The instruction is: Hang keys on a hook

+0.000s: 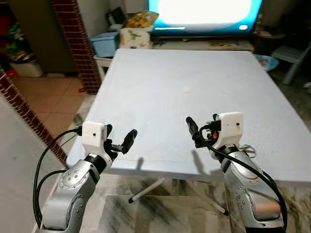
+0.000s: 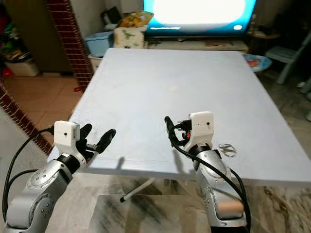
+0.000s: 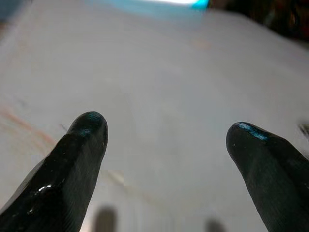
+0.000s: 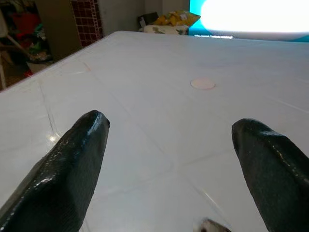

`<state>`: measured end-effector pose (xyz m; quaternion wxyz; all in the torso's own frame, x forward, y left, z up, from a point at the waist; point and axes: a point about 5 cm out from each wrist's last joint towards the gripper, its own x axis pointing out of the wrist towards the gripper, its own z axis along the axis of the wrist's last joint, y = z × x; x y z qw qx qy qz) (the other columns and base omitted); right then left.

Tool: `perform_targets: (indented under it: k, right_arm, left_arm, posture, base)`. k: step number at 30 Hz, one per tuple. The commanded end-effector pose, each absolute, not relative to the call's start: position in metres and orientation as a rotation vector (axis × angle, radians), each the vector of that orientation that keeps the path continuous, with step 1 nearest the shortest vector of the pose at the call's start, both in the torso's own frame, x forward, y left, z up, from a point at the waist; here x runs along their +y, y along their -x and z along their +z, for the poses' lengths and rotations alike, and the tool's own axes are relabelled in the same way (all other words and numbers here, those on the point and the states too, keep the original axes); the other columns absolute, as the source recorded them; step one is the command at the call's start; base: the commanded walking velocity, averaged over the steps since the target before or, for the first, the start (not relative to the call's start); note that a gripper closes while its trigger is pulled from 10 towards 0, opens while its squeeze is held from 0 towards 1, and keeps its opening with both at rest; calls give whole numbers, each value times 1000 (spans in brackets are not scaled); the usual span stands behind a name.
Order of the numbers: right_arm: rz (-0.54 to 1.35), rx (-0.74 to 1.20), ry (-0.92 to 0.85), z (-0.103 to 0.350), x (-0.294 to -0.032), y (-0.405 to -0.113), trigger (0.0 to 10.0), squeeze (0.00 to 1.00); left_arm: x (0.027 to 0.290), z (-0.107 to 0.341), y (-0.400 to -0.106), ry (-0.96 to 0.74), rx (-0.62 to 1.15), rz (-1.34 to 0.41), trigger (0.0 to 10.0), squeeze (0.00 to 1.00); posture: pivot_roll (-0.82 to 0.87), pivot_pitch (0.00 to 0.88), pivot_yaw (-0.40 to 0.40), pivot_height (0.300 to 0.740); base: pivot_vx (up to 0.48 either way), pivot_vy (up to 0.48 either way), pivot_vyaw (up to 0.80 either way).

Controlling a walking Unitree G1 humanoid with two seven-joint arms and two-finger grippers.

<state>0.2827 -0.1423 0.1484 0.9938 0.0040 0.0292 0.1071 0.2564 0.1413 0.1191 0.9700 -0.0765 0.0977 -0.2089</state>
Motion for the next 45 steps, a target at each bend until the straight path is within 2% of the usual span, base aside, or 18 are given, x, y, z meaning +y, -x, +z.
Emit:
perform_targets:
  k: [1, 14, 24, 34, 43, 44, 45]
  right_arm:
    - [159, 91, 4, 143, -153, -282, 10000, 0]
    - [122, 257, 20, 115, -159, -279, 10000, 0]
    - [160, 277, 1, 111, -163, -294, 10000, 0]
    - [239, 281, -8, 109, -155, -307, 10000, 0]
    - [311, 322, -63, 104, -147, -305, 10000, 0]
    - [322, 337, -64, 102, -146, -305, 9294, 0]
    - [322, 337, -64, 102, -146, -305, 9294, 0]
  left_arm:
    - [133, 117, -252, 138, 224, -493, 10000, 0]
    - [129, 111, -244, 107, 289, -613, 10000, 0]
    - [125, 110, -238, 103, 329, -718, 10000, 0]
    - [124, 112, -233, 110, 353, -749, 10000, 0]
    - [125, 111, -227, 118, 396, -782, 10000, 0]
    - [125, 111, -227, 119, 400, -785, 10000, 0]
    - [125, 111, -227, 119, 400, -785, 10000, 0]
  posture:
    - [-15, 68, 43, 740]
    - [-8, 77, 56, 740]
    - [0, 84, 66, 740]
    - [17, 97, 71, 740]
    - [25, 104, 71, 740]
    - [25, 106, 73, 740]
    - [25, 106, 73, 740]
  base:
    - [0, 0, 0]
    - [0, 0, 0]
    - [0, 0, 0]
    - [0, 0, 0]
    - [0, 0, 0]
    - [0, 0, 0]
    - [0, 0, 0]
